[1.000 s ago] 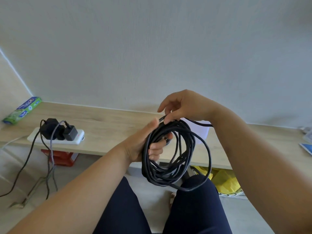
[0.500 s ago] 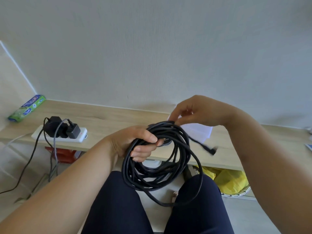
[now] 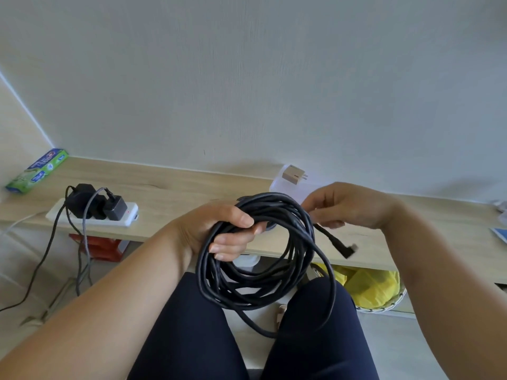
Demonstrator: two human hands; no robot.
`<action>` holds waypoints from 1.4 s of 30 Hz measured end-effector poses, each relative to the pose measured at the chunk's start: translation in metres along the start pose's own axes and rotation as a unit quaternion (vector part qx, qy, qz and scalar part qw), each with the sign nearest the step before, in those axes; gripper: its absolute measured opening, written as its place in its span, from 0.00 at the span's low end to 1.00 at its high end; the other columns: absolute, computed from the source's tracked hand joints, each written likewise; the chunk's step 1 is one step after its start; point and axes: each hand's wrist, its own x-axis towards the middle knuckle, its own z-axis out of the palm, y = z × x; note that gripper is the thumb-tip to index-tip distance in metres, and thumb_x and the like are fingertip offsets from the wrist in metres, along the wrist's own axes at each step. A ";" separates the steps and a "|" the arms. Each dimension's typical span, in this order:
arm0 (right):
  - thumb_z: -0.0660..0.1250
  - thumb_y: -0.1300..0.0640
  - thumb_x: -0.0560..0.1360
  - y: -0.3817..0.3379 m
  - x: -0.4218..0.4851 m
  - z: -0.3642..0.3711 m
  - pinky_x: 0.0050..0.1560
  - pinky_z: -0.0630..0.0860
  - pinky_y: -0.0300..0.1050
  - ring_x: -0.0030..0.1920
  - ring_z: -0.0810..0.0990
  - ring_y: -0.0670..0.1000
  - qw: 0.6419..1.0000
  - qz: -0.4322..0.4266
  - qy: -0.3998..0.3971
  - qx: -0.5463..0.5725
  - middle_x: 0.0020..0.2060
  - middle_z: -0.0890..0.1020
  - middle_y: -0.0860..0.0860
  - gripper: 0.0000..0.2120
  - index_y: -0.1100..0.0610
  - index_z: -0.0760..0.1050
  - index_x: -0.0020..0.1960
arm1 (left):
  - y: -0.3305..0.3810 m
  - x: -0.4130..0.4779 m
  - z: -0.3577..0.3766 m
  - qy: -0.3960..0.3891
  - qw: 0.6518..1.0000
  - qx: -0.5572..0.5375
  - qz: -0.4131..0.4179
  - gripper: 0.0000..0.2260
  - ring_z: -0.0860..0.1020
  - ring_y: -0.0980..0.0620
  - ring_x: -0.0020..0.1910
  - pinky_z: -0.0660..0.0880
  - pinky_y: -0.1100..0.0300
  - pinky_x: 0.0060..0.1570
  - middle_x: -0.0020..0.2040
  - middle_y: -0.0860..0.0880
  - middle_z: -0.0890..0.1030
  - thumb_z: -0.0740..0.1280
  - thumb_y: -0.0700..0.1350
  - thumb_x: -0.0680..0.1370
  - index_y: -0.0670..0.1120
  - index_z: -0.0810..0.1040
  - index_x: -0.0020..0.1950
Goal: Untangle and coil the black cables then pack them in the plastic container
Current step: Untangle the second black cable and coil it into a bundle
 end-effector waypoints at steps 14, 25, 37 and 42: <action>0.53 0.34 0.75 0.025 0.043 0.055 0.63 0.68 0.62 0.61 0.71 0.68 0.864 -0.050 0.004 0.501 0.63 0.73 0.69 0.36 0.61 0.70 0.69 | 0.006 -0.005 0.002 0.191 0.973 0.061 0.115 0.14 0.65 0.57 0.16 0.68 0.64 0.22 0.19 0.52 0.67 0.73 0.48 0.66 0.38 0.73 0.35; 0.77 0.44 0.64 0.023 0.035 0.060 0.65 0.67 0.63 0.64 0.73 0.65 0.924 -0.123 -0.048 0.360 0.62 0.74 0.64 0.42 0.62 0.64 0.69 | -0.005 -0.006 0.005 0.225 0.953 0.178 0.096 0.14 0.64 0.57 0.18 0.69 0.63 0.27 0.18 0.52 0.67 0.65 0.48 0.68 0.48 0.71 0.23; 0.69 0.66 0.64 0.012 0.037 0.059 0.52 0.77 0.43 0.53 0.83 0.55 0.951 -0.094 0.073 0.284 0.51 0.83 0.55 0.34 0.60 0.64 0.69 | -0.001 -0.003 0.004 0.194 0.965 0.166 0.059 0.13 0.65 0.57 0.19 0.71 0.62 0.30 0.19 0.51 0.67 0.65 0.46 0.68 0.49 0.73 0.23; 0.78 0.53 0.65 -0.004 0.046 0.060 0.54 0.75 0.41 0.49 0.79 0.46 0.956 -0.027 0.284 0.069 0.49 0.80 0.44 0.25 0.51 0.70 0.56 | -0.006 -0.002 -0.003 0.334 0.935 0.100 0.057 0.15 0.61 0.55 0.19 0.69 0.64 0.26 0.18 0.51 0.63 0.65 0.46 0.67 0.46 0.66 0.21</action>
